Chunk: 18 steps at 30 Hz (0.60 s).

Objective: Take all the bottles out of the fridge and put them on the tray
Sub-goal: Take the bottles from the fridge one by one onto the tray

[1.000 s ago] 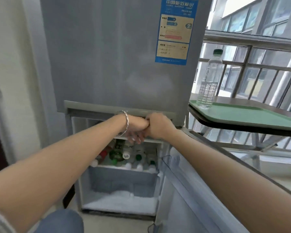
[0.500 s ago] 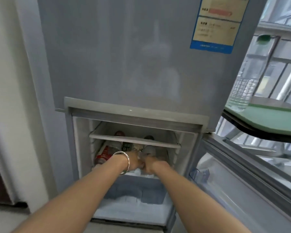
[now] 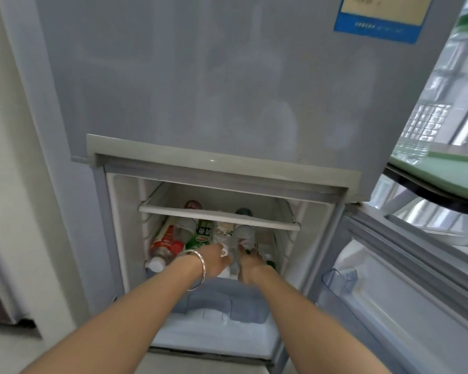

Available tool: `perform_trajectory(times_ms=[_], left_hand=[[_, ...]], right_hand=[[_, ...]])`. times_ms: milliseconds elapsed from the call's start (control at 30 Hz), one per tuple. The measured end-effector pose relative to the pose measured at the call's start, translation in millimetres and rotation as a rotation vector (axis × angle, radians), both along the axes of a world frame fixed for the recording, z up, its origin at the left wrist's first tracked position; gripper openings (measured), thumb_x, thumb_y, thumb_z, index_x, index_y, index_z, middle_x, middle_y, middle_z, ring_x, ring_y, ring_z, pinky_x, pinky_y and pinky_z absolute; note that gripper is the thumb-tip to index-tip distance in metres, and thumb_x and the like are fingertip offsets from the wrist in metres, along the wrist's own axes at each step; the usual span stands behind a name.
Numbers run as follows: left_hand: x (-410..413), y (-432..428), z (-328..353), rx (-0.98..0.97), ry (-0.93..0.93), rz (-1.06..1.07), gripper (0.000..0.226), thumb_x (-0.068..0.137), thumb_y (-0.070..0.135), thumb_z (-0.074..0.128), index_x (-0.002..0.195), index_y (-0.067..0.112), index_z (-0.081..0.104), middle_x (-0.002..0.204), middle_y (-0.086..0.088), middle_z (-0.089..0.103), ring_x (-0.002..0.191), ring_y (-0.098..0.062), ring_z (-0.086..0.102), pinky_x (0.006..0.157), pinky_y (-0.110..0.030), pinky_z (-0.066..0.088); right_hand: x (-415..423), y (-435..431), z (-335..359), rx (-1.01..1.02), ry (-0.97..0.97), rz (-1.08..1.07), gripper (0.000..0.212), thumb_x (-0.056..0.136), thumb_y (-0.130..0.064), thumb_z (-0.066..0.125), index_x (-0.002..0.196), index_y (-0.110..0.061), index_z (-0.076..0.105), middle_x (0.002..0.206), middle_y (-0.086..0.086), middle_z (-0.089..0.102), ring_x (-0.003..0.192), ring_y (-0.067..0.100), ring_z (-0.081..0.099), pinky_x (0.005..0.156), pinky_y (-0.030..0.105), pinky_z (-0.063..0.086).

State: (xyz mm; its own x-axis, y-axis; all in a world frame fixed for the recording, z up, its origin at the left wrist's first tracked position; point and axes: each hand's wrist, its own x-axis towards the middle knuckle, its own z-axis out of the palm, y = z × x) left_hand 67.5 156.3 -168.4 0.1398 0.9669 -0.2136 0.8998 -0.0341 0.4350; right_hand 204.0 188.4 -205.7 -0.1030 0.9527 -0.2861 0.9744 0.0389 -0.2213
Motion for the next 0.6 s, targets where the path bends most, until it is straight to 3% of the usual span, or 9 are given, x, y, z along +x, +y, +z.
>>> perform_trajectory(times_ms=[133, 267, 333, 367, 433, 467, 533, 600], left_hand=[[-5, -4, 1, 0.006, -0.037, 0.019, 0.047, 0.094, 0.042, 0.042, 0.124, 0.007, 0.053, 0.117, -0.012, 0.064, 0.101, -0.024, 0.061, 0.082, -0.031, 0.047], [-4, -11, 0, 0.021, -0.026, 0.045, 0.037, 0.096, 0.036, 0.042, 0.116, 0.009, 0.058, 0.112, -0.012, 0.066, 0.102, -0.027, 0.063, 0.079, -0.028, 0.045], [-1, -15, 3, 0.009, -0.031, 0.057, 0.037, 0.096, 0.035, 0.042, 0.115, 0.008, 0.058, 0.112, -0.012, 0.066, 0.103, -0.027, 0.062, 0.08, -0.028, 0.044], [0, -17, 5, 0.016, -0.036, 0.06, 0.038, 0.096, 0.035, 0.044, 0.117, 0.007, 0.057, 0.114, -0.013, 0.065, 0.105, -0.028, 0.062, 0.082, -0.029, 0.045], [5, -22, 10, 0.032, -0.044, 0.055, 0.043, 0.092, 0.035, 0.048, 0.124, 0.007, 0.053, 0.12, -0.013, 0.063, 0.108, -0.029, 0.061, 0.089, -0.034, 0.047], [6, -23, 13, 0.04, -0.045, 0.044, 0.045, 0.09, 0.034, 0.051, 0.126, 0.007, 0.051, 0.121, -0.013, 0.063, 0.108, -0.029, 0.061, 0.091, -0.035, 0.049], [13, -32, 25, 0.071, -0.03, 0.009, 0.042, 0.087, 0.028, 0.054, 0.124, 0.007, 0.052, 0.116, -0.012, 0.065, 0.103, -0.027, 0.063, 0.087, -0.035, 0.051], [20, -42, 41, 0.096, -0.028, -0.018, 0.041, 0.086, 0.024, 0.058, 0.124, 0.01, 0.05, 0.115, -0.01, 0.065, 0.099, -0.024, 0.062, 0.088, -0.035, 0.051]], right_hand=[[0, 7, -16, 0.154, -0.246, 0.096, 0.05, 0.098, -0.04, 0.037, 0.144, -0.02, 0.036, 0.143, 0.012, 0.046, 0.122, 0.029, 0.051, 0.092, 0.031, 0.043], [-1, -23, -6, 0.329, -0.208, 0.012, 0.054, 0.091, 0.002, 0.048, 0.14, -0.017, 0.035, 0.127, 0.021, 0.048, 0.11, 0.034, 0.055, 0.08, 0.041, 0.05], [-2, -33, 7, 0.454, -0.19, 0.005, 0.059, 0.085, 0.01, 0.052, 0.137, -0.015, 0.039, 0.12, 0.021, 0.052, 0.1, 0.034, 0.059, 0.067, 0.039, 0.05], [-4, -35, 16, 0.527, -0.194, 0.01, 0.06, 0.078, 0.009, 0.061, 0.132, -0.013, 0.047, 0.112, 0.021, 0.057, 0.09, 0.033, 0.062, 0.059, 0.036, 0.048], [-5, -46, 41, 0.572, -0.24, 0.056, 0.065, 0.046, 0.002, 0.085, 0.107, -0.012, 0.068, 0.082, 0.018, 0.064, 0.061, 0.028, 0.062, 0.04, 0.027, 0.036], [-5, -52, 55, 0.638, -0.285, 0.09, 0.067, 0.037, -0.001, 0.088, 0.1, -0.013, 0.07, 0.075, 0.016, 0.064, 0.056, 0.026, 0.061, 0.038, 0.025, 0.032], [-5, -68, 82, 0.558, -0.298, 0.173, 0.068, 0.058, -0.003, 0.082, 0.121, -0.012, 0.056, 0.097, 0.017, 0.062, 0.076, 0.031, 0.064, 0.048, 0.031, 0.039], [-2, -80, 98, 0.601, -0.298, 0.285, 0.071, 0.073, -0.003, 0.074, 0.134, -0.011, 0.038, 0.115, 0.019, 0.055, 0.097, 0.034, 0.061, 0.063, 0.037, 0.046]])
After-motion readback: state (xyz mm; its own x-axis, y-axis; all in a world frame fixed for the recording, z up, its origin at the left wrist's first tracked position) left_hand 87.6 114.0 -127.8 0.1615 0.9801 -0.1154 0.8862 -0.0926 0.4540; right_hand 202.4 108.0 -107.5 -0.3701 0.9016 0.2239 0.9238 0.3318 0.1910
